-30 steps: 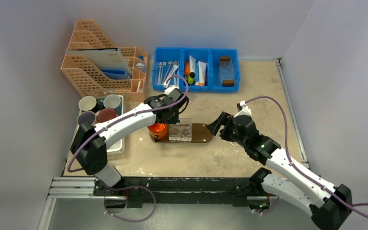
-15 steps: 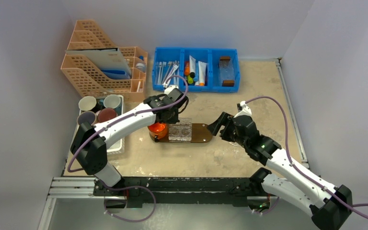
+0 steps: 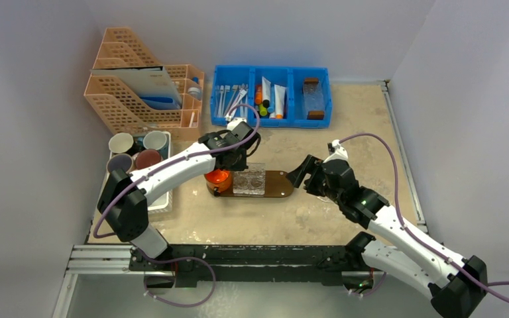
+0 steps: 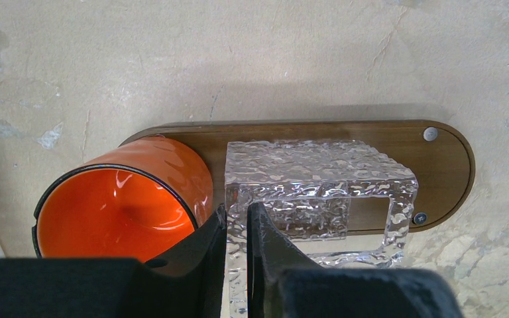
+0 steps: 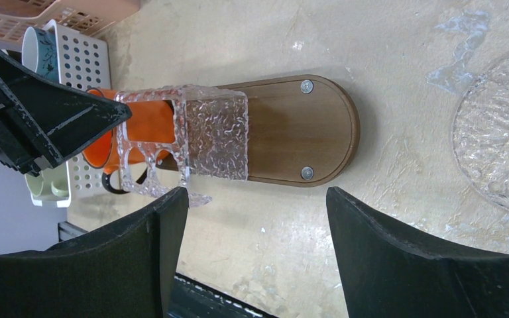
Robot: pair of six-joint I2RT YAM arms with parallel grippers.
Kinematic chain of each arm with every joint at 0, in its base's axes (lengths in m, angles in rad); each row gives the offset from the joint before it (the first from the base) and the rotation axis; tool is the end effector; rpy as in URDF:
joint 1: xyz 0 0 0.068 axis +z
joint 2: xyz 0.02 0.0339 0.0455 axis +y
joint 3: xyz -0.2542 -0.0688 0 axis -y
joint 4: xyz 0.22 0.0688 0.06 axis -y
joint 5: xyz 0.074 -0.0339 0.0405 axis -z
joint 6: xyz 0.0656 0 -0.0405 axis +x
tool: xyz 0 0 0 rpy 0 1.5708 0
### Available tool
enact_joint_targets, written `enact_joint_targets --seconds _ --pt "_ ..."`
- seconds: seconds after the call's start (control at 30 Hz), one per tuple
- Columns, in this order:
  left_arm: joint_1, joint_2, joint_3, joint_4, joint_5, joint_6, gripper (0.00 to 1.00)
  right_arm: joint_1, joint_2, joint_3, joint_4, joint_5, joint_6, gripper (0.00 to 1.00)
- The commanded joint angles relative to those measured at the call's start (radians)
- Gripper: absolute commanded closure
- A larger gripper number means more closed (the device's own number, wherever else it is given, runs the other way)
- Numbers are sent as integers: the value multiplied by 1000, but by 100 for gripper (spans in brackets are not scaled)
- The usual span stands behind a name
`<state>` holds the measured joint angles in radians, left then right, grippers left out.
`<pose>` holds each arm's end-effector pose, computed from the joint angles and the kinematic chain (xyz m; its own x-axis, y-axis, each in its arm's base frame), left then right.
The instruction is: Prepare toiletry sets of a toothbrush and toothpaste on the tray
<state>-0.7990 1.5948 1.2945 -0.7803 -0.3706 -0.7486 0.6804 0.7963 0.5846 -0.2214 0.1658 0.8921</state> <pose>0.2386 -0.2111 0.2406 -0.8245 -0.0624 -0.5624 -0.0165 0.9961 -0.0863 0.1590 0.1148 0.2494 -0.5971 0.5044 -0.6237 -0.0625 0.7460 0.6630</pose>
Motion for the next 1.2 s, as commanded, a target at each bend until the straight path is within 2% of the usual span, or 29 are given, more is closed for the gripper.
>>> enact_joint_targets --seconds 0.0,0.9,1.17 --pt "7 -3 19 9 -7 -13 88 2 -11 5 7 9 -8 21" --pt "6 -2 51 -12 -31 17 80 2 17 7 15 -11 -17 20" --pt "7 -77 102 -40 -24 31 70 2 106 45 75 -101 -107 20"
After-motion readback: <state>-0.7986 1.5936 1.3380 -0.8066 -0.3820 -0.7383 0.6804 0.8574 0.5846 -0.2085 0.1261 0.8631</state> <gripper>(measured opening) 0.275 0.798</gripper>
